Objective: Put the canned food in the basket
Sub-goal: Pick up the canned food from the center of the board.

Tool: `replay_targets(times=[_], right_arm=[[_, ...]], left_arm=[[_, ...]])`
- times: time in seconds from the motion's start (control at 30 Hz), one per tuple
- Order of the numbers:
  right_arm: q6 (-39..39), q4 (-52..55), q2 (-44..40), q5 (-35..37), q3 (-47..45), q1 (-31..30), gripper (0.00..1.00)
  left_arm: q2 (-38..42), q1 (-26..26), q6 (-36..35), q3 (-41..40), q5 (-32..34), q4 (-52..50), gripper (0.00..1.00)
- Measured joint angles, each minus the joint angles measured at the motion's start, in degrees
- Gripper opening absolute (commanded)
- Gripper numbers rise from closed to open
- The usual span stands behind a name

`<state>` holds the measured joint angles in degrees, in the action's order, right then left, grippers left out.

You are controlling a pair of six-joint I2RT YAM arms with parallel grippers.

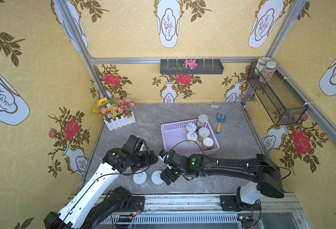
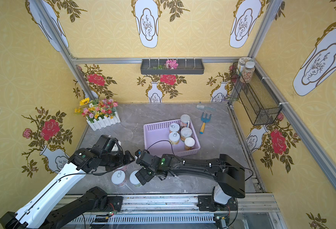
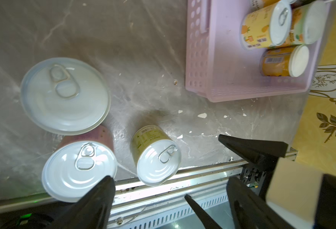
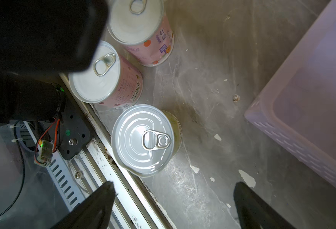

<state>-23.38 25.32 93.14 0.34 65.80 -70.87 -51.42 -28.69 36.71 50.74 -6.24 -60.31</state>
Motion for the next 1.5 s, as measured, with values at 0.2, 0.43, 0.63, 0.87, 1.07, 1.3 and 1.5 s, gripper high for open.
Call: replay_targets(times=[0.2,0.43,0.63,0.87,1.07,1.3,1.5], right_arm=[[0.87,-1.49,3.65,1.16,1.46,-1.99,0.97],[1.22,-3.08,6.29,1.51,1.97,-3.45,0.97],[1.36,-3.17,7.32,2.62,2.10,-4.46,0.97],[1.55,-3.23,8.96,4.00,3.02,-4.79,0.97],[2.23,-3.72,10.69,4.46,4.76,-4.92,0.97],[2.45,-4.42,13.66,4.44,6.97,-5.07,1.00],[2.62,-4.52,15.80,4.48,8.81,-5.53,0.91]], left_arm=[[4.44,2.01,2.36,-3.56,-2.71,-1.09,0.93],[8.66,9.11,3.80,-8.24,-6.14,-1.18,0.93],[8.20,15.37,2.58,-9.53,-7.96,-1.18,0.93],[6.91,20.33,0.44,-8.02,-7.04,-2.34,0.93],[6.45,24.50,-1.03,-7.89,-6.99,-2.75,0.92],[5.79,26.23,-1.75,-7.89,-6.84,-2.73,0.92],[5.44,26.43,-1.75,-7.89,-6.60,-2.71,0.91]])
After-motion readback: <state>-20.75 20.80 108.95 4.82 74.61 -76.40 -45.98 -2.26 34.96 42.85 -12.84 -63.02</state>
